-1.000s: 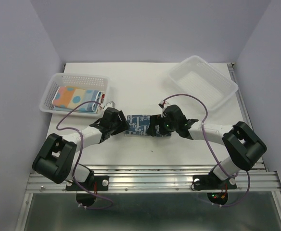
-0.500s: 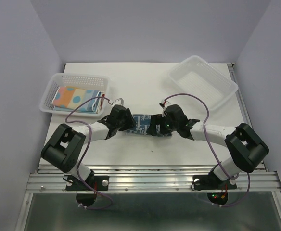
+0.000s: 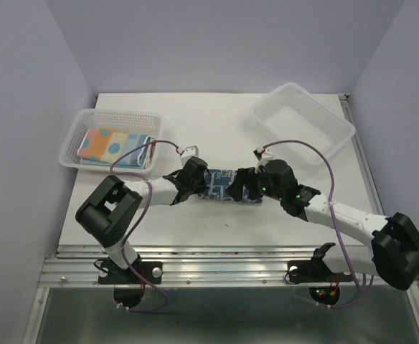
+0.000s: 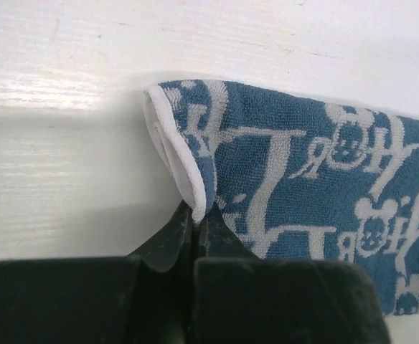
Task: Fold and stack the towels
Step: Neatly place the folded towel into the bin
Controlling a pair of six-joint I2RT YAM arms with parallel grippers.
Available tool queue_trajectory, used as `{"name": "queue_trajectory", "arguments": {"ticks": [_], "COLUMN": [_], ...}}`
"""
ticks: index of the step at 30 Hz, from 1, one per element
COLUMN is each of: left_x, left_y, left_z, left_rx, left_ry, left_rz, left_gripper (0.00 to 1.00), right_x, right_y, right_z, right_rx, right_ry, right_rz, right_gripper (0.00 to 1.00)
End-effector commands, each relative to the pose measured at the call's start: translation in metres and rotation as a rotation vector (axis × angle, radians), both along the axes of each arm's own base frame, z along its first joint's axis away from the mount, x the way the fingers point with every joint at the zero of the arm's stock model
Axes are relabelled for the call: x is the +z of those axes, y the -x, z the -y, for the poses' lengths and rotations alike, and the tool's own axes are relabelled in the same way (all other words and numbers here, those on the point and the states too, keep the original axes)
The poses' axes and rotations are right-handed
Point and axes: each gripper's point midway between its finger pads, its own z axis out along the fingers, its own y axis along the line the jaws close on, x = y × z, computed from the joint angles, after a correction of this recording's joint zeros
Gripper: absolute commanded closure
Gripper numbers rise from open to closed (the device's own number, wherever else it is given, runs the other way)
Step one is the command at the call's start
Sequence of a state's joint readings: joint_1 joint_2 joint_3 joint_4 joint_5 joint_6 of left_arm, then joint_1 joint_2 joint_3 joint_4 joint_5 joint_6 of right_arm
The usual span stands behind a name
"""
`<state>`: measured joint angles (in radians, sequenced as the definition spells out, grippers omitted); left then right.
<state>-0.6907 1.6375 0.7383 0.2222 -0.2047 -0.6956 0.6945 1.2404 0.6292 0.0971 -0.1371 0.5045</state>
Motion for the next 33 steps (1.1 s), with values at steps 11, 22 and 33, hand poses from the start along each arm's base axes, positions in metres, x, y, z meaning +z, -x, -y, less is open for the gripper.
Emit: {"name": "queue_trajectory", "arguments": {"ticks": [11,22,33], "left_x": [0.080,0.143,0.223], "left_y": [-0.033,-0.068,-0.094], "left_z": [-0.041,-0.094,-0.169], "left_rx": [0.049,-0.111,-0.225], "left_ry": [-0.472,-0.891,-1.021], "left_rz": [0.187,0.294,0.336], "left_gripper": [1.00,1.00,1.00], "right_x": [0.033,0.042,0.044], "right_y": [-0.017,-0.014,-0.010], "right_z": [0.073,0.094,0.100], "right_rx": [-0.428,-0.509,-0.515], "right_ry": [-0.077,-0.093,-0.109], "right_rz": [0.168,0.207,0.241], "right_gripper": [0.00,0.00,0.00]}}
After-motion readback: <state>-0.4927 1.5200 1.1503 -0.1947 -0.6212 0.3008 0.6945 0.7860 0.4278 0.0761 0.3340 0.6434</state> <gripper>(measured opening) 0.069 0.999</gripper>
